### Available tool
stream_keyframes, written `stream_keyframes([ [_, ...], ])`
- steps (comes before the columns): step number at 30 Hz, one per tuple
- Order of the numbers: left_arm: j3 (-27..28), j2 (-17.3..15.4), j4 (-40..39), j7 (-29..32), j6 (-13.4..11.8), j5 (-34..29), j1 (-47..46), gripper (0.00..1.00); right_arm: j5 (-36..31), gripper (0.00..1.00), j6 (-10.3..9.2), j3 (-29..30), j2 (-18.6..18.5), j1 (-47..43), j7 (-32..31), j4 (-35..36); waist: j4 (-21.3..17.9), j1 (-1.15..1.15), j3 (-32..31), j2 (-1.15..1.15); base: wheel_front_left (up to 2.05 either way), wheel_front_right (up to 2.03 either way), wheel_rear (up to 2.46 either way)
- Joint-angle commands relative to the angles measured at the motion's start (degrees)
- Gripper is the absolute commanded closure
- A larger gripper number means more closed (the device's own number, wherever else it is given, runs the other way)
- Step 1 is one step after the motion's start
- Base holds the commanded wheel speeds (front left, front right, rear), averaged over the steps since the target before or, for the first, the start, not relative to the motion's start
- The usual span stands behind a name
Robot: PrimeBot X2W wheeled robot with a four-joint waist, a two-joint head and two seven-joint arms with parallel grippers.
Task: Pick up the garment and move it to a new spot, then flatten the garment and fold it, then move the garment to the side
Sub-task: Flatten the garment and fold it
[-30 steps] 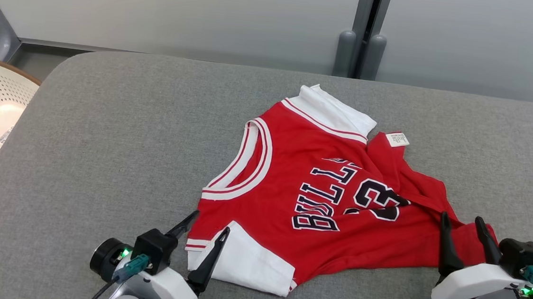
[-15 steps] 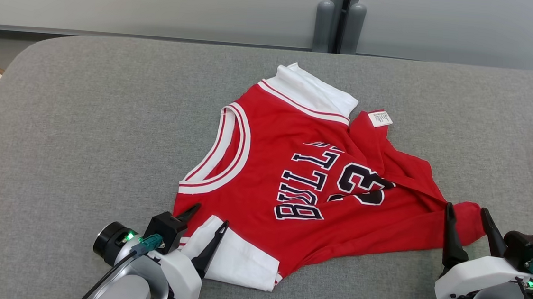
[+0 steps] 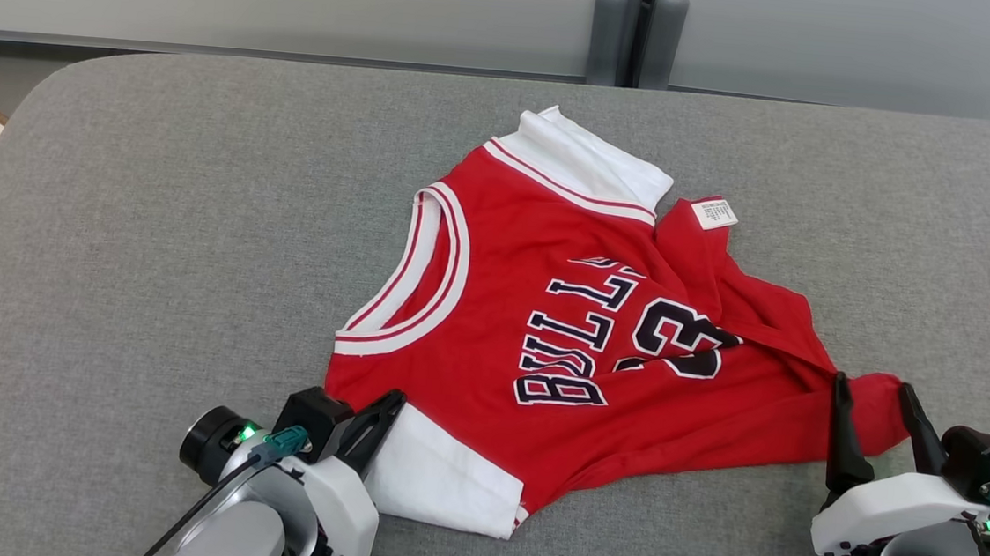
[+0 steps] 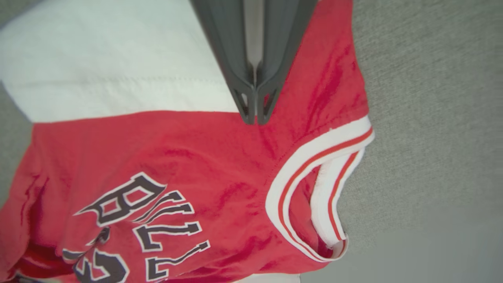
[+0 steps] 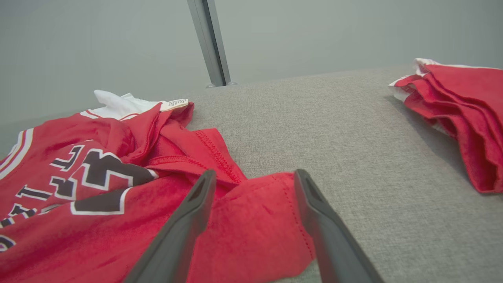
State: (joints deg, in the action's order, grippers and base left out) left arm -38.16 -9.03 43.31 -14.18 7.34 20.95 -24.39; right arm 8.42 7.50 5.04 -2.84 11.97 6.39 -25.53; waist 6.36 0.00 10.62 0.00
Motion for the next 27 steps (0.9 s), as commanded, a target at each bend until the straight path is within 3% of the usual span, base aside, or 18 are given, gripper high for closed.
stream_keyframes([
  [1,-0.1,-0.4,0.1,-0.4,0.1,0.4,-1.2,1.0,0.2,0.0,-0.02,0.1,-0.1,0.5,0.2,-0.2,0.1,0.0,0.0,0.0,0.0,0.0,0.0],
  [7,2.1,-1.0,-3.0,-0.9,-0.5,1.8,-1.8,1.0,0.1,0.0,-0.03,0.4,-0.1,0.6,0.3,-0.4,0.6,0.0,-0.5,0.0,0.0,0.0,0.0],
  [15,9.4,-3.3,-17.3,-1.0,-2.8,0.6,3.7,1.0,-0.7,0.0,-0.03,3.1,-0.1,0.0,-0.5,-1.2,0.9,0.0,-2.1,0.0,0.0,0.0,0.0],
  [27,9.9,-2.5,-20.1,-1.0,-2.2,-0.9,7.1,1.0,-4.7,0.0,-0.03,5.4,-0.2,4.0,-10.4,-4.1,1.6,0.0,-2.7,0.0,0.0,0.0,0.0],
])
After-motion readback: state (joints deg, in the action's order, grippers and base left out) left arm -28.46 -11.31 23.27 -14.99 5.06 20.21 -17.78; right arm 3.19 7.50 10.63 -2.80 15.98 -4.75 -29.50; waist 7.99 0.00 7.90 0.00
